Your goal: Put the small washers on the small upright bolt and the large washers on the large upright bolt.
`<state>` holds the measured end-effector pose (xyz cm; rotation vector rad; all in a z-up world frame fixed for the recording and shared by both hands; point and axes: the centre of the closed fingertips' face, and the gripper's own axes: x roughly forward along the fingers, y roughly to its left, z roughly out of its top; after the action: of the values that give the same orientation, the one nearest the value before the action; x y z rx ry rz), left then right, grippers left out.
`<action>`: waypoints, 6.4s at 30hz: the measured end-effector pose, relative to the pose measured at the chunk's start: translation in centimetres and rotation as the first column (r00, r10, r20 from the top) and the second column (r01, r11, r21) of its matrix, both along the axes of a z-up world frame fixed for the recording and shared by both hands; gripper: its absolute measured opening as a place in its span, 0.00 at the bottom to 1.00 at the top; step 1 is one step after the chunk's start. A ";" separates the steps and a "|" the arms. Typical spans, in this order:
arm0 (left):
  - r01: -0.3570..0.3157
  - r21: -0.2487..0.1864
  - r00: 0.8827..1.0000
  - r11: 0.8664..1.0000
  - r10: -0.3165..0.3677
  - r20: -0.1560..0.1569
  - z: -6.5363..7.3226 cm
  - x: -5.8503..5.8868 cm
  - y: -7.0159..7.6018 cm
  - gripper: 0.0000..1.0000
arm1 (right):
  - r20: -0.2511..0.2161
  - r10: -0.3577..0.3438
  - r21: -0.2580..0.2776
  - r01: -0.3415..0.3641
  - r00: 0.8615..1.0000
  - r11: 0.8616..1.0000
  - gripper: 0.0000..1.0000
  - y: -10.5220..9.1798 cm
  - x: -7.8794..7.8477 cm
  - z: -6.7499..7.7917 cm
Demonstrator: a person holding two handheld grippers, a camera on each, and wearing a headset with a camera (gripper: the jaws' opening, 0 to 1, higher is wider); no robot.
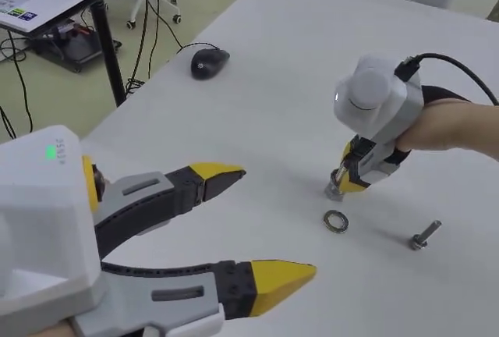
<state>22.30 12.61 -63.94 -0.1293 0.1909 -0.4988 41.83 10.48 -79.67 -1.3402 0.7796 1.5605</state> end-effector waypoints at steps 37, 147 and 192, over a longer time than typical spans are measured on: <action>0.031 0.037 1.000 0.999 -0.031 -0.006 0.3 -0.1 -0.6 0.62 | -0.033 -0.057 0.075 0.059 0.998 0.995 0.31 -2.5 -0.7 1.8; 0.001 0.024 1.000 1.000 -0.001 -0.020 0.1 -0.8 0.1 0.62 | 0.009 -0.023 0.030 0.022 1.000 0.999 0.22 0.3 0.5 0.8; 0.101 0.037 0.994 0.994 -0.100 -0.036 -0.2 -0.6 -2.0 0.62 | -0.045 -0.171 0.469 0.172 0.984 0.866 0.24 -4.3 -6.1 8.3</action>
<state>21.72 10.65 -64.17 -0.0907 0.2415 -0.5931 35.78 6.15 -71.37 -0.8844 0.4598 1.4853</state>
